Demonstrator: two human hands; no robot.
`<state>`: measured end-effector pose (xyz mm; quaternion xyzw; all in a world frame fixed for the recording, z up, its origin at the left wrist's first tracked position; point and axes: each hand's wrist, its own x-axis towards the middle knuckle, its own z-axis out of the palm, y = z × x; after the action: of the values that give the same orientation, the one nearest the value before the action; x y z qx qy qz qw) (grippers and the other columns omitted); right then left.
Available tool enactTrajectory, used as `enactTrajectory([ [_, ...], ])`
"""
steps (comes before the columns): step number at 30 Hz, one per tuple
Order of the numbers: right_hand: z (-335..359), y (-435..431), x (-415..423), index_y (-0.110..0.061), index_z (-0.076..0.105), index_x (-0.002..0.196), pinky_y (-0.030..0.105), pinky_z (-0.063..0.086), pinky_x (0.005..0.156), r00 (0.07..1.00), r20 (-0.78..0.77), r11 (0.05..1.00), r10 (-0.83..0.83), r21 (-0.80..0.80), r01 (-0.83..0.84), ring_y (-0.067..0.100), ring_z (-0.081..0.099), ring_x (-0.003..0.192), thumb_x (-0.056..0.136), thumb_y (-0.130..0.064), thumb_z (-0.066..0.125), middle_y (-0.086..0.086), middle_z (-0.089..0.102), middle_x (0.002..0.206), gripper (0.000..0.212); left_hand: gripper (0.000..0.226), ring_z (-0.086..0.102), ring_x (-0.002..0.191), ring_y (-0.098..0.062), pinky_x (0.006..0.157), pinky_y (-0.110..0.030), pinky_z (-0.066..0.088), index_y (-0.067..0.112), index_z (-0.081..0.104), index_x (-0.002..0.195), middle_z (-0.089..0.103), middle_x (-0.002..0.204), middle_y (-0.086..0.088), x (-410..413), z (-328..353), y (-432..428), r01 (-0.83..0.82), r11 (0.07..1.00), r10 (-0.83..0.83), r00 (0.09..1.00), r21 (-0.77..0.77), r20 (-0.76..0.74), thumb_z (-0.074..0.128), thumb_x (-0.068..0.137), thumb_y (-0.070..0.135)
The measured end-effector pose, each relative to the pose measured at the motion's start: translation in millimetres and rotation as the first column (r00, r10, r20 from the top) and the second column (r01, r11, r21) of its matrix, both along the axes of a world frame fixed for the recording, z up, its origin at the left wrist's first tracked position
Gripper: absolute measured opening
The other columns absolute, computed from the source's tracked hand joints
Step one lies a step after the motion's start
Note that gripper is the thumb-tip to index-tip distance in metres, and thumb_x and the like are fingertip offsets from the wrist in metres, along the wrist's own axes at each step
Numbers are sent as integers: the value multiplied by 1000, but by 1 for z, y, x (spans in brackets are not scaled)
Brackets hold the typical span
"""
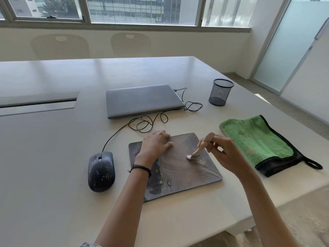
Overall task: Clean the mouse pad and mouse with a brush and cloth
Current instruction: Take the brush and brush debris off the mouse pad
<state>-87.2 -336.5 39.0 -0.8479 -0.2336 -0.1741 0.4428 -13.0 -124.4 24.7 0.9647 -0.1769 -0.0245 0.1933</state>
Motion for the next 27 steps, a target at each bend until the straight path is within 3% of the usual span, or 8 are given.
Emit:
enactTrajectory([
  [2, 2, -2, -5, -35, 67, 82, 16, 39, 56, 1000, 1, 1000, 23, -14, -23, -1, 50, 59, 89, -51, 49, -12, 68, 85, 25, 41, 43, 126, -20, 97, -35, 39, 20, 55, 126, 51, 135, 0, 0, 0, -1, -3, 1000, 3, 1000, -9, 2, 52, 90, 40],
  [5, 6, -2, -8, -43, 66, 85, 15, 40, 55, 999, 26, 999, 27, -19, -26, 0, 51, 57, 88, -49, 52, -10, 69, 84, 16, 38, 47, 121, -21, 95, -35, 41, 18, 58, 122, 55, 128, -1, 1, 0, -1, 10, 1000, -10, 1000, -13, 5, 52, 90, 39],
  [10, 5, 0, 2, -32, 63, 87, 14, 43, 56, 985, 145, 996, -91, 35, 86, -1, 55, 61, 88, -23, 57, -23, 67, 88, 12, 39, 45, 124, -22, 98, -36, 39, 17, 57, 123, 52, 133, -3, -1, 0, -1, 6, 1000, -6, 1000, -13, 13, 52, 91, 38],
  [15, -12, -5, 22, -12, 69, 88, 31, 46, 56, 956, 195, 973, -220, -21, 228, 14, 61, 70, 87, -7, 62, 5, 65, 84, 9, 40, 44, 126, -21, 96, -36, 39, 18, 56, 126, 51, 134, -1, -1, 1, -1, 4, 1000, -4, 1000, 1, 14, 51, 91, 39],
  [19, -16, -8, 21, -6, 68, 85, 35, 52, 62, 962, 191, 979, -195, -12, 201, 16, 63, 77, 87, -8, 62, 5, 64, 86, 7, 42, 42, 127, -20, 96, -35, 39, 19, 54, 127, 49, 136, 0, -1, 2, -1, 2, 1000, -2, 1000, -1, 12, 51, 91, 39],
  [22, -17, -8, 15, -11, 68, 84, 34, 52, 66, 973, 190, 991, -131, -3, 134, 12, 64, 77, 90, -24, 57, 2, 65, 84, 18, 42, 42, 127, -19, 96, -34, 39, 20, 54, 128, 50, 134, 1, -2, 1, 0, -4, 1000, 4, 1000, -16, 3, 51, 91, 41],
  [25, -14, -11, 7, -22, 65, 83, 34, 53, 67, 987, 145, 998, -63, 23, 60, 15, 65, 77, 88, -17, 57, 2, 65, 82, 11, 43, 41, 129, -18, 97, -32, 38, 21, 53, 128, 49, 137, 3, -1, 0, 0, -9, 1000, 9, 1000, -12, 5, 51, 91, 41],
  [27, -11, -13, 2, -27, 65, 82, 36, 53, 67, 993, 118, 1000, -1, 27, -2, 18, 65, 76, 87, -10, 59, 2, 65, 82, 19, 43, 39, 131, -17, 99, -31, 36, 21, 53, 129, 46, 140, 3, -1, 0, 0, -9, 1000, 9, 1000, -18, 4, 51, 91, 41],
])
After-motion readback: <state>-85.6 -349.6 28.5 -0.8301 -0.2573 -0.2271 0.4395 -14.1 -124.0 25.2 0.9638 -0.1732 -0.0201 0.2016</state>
